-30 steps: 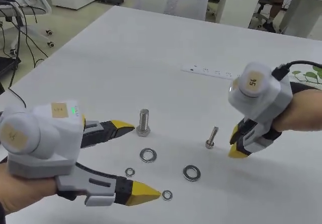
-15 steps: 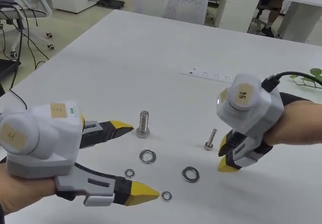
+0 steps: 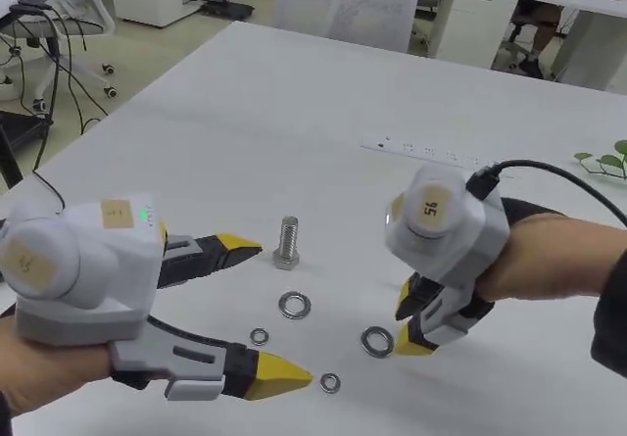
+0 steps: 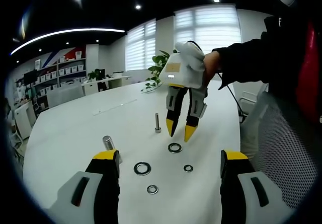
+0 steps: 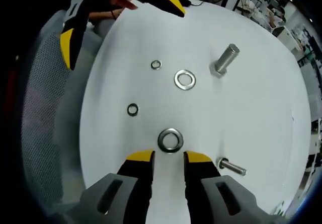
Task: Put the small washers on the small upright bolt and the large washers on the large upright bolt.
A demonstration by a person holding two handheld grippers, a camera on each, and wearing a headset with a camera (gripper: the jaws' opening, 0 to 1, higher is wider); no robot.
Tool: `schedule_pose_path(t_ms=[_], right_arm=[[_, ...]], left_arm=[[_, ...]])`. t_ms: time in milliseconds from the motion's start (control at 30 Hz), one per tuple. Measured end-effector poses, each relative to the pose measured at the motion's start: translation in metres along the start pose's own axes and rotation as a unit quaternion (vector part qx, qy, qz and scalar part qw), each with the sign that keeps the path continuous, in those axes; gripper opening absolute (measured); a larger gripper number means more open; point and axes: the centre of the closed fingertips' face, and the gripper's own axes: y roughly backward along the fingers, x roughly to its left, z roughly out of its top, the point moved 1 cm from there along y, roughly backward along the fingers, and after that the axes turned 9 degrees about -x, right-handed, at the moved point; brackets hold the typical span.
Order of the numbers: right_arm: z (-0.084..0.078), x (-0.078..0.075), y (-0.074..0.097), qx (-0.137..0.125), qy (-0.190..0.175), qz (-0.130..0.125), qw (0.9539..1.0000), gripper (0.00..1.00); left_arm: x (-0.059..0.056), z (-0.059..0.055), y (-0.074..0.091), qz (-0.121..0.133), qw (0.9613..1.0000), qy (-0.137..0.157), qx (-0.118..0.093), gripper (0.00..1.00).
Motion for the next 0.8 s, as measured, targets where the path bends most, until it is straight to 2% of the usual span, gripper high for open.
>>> schedule_pose_path(t_ms=[300, 800], right_arm=[[0.004, -0.002, -0.012, 0.006, 0.007, 0.006, 0.9999, 0.27], [0.000, -0.004, -0.020, 0.012, 0.004, 0.011, 0.9999, 0.28]], left_arm=[[0.002, 0.000, 0.004, 0.007, 1.0000, 0.001, -0.001, 0.82], [0.005, 0.001, 0.002, 0.012, 0.9999, 0.002, -0.002, 0.82]])
